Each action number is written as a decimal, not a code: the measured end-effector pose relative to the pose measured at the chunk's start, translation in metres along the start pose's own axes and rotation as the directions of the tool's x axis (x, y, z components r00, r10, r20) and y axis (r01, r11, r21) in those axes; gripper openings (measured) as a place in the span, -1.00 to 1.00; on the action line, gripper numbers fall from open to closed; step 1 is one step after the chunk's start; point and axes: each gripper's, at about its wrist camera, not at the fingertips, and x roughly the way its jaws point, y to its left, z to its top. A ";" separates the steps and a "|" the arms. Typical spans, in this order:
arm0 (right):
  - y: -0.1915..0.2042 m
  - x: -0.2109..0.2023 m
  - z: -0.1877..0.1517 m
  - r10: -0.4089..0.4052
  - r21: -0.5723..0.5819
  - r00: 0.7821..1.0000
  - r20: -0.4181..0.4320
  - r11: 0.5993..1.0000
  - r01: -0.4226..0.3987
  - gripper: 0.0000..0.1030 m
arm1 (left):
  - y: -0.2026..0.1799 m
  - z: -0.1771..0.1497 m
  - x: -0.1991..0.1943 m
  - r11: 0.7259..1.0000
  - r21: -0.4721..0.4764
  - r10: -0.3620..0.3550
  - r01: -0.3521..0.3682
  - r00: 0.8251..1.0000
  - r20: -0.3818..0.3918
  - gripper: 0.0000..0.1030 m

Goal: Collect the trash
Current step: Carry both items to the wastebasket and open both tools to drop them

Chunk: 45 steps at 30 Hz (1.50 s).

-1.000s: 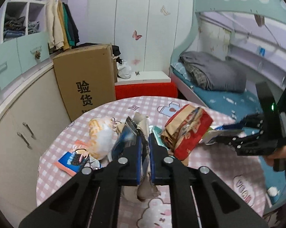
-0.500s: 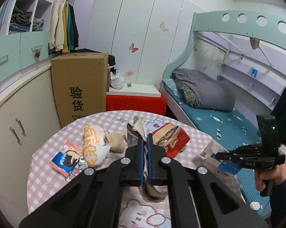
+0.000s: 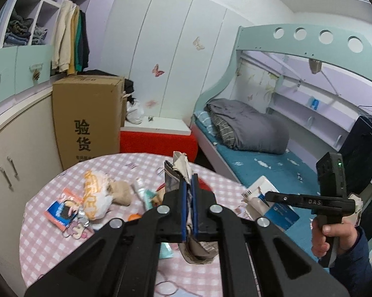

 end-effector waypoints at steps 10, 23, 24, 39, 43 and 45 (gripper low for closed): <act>-0.022 -0.062 0.029 -0.081 0.045 0.985 0.150 0.996 0.075 -0.82 | -0.072 0.030 0.038 0.989 0.039 -0.145 0.146 0.989 -0.006 -0.93; -0.149 -0.149 0.016 -0.342 0.316 0.908 0.241 0.912 0.260 -0.82 | -0.211 0.028 0.150 0.926 0.086 -0.348 0.367 0.920 -0.180 -0.93; -0.162 -0.149 0.013 -0.358 0.335 0.905 0.229 0.902 0.272 -0.82 | -0.218 0.024 0.159 0.923 0.088 -0.352 0.374 0.915 -0.198 -0.93; -0.318 -0.077 -0.038 -0.353 0.576 0.936 0.014 0.768 0.281 -0.81 | -0.303 -0.081 0.340 0.934 0.123 -0.197 0.335 0.771 -0.606 -0.92; -0.340 -0.058 -0.048 -0.337 0.610 0.941 -0.033 0.739 0.286 -0.81 | -0.309 -0.100 0.371 0.933 0.138 -0.153 0.333 0.713 -0.685 -0.89; -0.351 -0.048 -0.054 -0.324 0.629 0.944 -0.058 0.723 0.287 -0.75 | -0.314 -0.109 0.387 0.929 0.168 -0.113 0.329 0.686 -0.719 -0.76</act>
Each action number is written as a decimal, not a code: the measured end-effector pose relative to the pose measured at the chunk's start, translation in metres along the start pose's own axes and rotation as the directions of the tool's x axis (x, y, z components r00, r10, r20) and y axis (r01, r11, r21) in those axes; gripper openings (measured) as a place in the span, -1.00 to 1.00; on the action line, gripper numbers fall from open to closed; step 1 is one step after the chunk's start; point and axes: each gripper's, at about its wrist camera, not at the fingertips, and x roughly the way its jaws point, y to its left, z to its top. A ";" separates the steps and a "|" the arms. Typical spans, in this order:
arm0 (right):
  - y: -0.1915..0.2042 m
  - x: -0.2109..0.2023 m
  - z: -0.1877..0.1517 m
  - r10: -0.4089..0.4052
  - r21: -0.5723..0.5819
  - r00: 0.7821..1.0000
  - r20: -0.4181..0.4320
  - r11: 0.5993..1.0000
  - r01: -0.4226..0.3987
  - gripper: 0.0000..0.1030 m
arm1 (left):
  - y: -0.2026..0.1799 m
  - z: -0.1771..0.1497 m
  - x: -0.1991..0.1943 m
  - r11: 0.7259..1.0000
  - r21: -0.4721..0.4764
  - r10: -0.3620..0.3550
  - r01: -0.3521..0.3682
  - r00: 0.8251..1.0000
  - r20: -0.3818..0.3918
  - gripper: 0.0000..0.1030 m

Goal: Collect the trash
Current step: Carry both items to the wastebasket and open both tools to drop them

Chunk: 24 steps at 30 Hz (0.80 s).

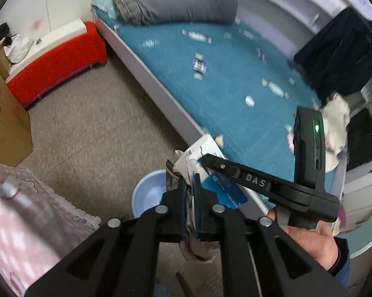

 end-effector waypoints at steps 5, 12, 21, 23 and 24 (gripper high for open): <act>-0.025 0.033 -0.001 -0.039 0.069 0.996 -0.078 0.997 0.044 0.05 | 0.004 0.003 0.026 0.995 0.011 0.105 -0.104 0.990 -0.096 0.63; -0.036 0.031 -0.010 -0.092 0.087 0.993 -0.070 0.991 0.098 0.88 | 0.017 0.002 0.011 0.990 -0.051 0.128 -0.131 0.989 -0.069 0.67; -0.001 -0.023 -0.024 -0.178 0.017 0.982 0.064 0.984 0.177 0.88 | 0.014 -0.010 -0.051 0.992 -0.085 0.101 -0.094 0.991 0.086 0.70; 0.012 -0.038 -0.027 -0.180 -0.004 0.979 0.098 0.984 0.181 0.88 | 0.012 -0.015 -0.067 0.992 -0.089 0.099 -0.088 0.988 0.121 0.70; 0.019 -0.046 -0.029 -0.179 -0.015 0.977 0.116 0.983 0.182 0.88 | 0.012 -0.018 -0.073 0.992 -0.091 0.097 -0.086 0.986 0.133 0.70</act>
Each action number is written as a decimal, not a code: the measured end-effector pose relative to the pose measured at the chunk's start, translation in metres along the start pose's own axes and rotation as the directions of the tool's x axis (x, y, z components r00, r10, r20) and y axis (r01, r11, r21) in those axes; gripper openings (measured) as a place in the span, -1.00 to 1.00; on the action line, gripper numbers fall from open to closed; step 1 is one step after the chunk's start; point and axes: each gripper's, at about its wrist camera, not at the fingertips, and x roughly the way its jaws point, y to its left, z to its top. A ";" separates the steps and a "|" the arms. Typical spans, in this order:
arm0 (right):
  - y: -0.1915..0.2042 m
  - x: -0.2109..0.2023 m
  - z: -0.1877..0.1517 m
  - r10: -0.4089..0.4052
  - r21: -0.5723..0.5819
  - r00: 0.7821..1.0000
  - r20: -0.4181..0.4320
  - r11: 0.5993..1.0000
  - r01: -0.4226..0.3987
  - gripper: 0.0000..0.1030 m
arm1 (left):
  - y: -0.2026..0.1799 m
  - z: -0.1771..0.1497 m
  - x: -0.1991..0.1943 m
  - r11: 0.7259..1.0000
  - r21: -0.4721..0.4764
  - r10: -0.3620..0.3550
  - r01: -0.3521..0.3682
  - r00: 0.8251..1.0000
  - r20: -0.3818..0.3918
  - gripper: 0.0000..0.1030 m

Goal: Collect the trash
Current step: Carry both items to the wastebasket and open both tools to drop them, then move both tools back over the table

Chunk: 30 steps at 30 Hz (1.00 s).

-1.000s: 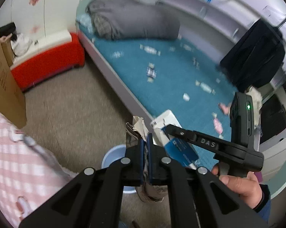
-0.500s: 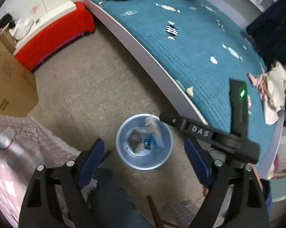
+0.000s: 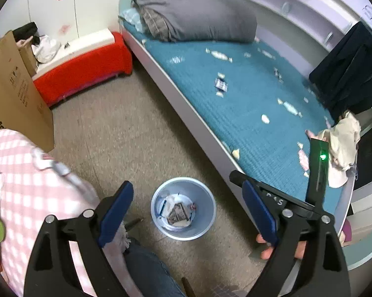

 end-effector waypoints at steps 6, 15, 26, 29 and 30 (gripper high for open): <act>0.043 -0.056 -0.004 0.045 -0.065 0.994 0.101 0.997 -0.038 0.88 | 0.003 -0.016 -0.052 1.000 -0.002 -0.018 0.019 0.993 0.119 0.71; 0.120 -0.124 -0.019 0.095 -0.206 0.967 0.235 0.978 -0.046 0.88 | 0.016 -0.045 -0.133 0.999 0.006 0.043 -0.048 0.942 0.333 0.75; 0.203 -0.158 -0.060 0.180 -0.390 0.942 0.284 0.919 -0.058 0.88 | 0.062 -0.083 -0.207 0.989 -0.057 0.145 -0.134 0.868 0.476 0.77; 0.223 -0.160 -0.073 0.217 -0.439 0.942 0.255 0.894 -0.087 0.88 | 0.078 -0.094 -0.225 0.983 -0.097 0.182 -0.154 0.850 0.495 0.77; 0.231 -0.159 -0.078 0.229 -0.461 0.944 0.239 0.882 -0.098 0.88 | 0.086 -0.099 -0.232 0.979 -0.117 0.202 -0.166 0.841 0.502 0.77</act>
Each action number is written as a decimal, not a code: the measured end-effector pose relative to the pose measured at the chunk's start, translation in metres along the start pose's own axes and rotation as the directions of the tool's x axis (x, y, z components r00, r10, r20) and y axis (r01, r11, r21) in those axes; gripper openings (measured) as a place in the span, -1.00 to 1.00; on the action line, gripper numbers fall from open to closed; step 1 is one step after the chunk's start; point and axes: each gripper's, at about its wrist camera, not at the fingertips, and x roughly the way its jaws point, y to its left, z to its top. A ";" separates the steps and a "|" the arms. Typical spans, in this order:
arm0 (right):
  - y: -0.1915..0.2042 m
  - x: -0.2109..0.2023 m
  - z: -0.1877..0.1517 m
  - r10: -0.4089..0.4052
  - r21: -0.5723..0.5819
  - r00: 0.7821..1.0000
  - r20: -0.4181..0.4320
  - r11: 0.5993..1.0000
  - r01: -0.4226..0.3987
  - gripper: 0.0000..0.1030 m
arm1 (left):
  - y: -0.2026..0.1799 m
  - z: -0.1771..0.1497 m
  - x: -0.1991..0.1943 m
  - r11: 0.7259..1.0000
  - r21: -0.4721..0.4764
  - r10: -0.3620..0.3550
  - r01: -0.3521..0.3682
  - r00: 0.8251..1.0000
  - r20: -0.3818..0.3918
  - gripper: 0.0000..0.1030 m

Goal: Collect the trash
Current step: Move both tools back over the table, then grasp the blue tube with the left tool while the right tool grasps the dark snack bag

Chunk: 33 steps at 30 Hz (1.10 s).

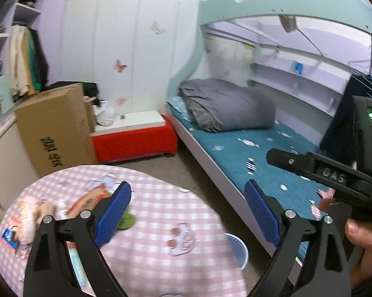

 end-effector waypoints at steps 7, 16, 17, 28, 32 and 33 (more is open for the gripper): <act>0.075 0.017 -0.019 0.079 -0.184 0.994 -0.078 0.979 -0.093 0.88 | 0.069 -0.018 -0.038 0.985 -0.090 0.150 -0.147 0.988 0.026 0.77; 0.141 0.053 -0.062 0.143 -0.265 0.967 -0.212 0.944 -0.198 0.88 | 0.179 -0.075 -0.073 0.895 -0.237 0.373 -0.377 0.926 -0.066 0.77; 0.148 0.056 -0.068 0.146 -0.275 0.963 -0.227 0.939 -0.207 0.88 | 0.188 -0.081 -0.073 0.888 -0.247 0.381 -0.389 0.921 -0.082 0.77; 0.196 0.087 -0.108 0.156 -0.345 0.927 -0.342 0.896 -0.278 0.88 | 0.249 -0.132 -0.056 0.864 -0.315 0.343 -0.393 0.917 -0.203 0.76; 0.206 0.096 -0.116 0.145 -0.356 0.919 -0.367 0.891 -0.283 0.88 | 0.260 -0.144 -0.043 0.877 -0.351 0.256 -0.329 0.937 -0.238 0.22; 0.208 0.099 -0.119 0.142 -0.360 0.916 -0.376 0.888 -0.286 0.88 | 0.261 -0.147 -0.040 0.876 -0.362 0.239 -0.318 0.939 -0.246 0.12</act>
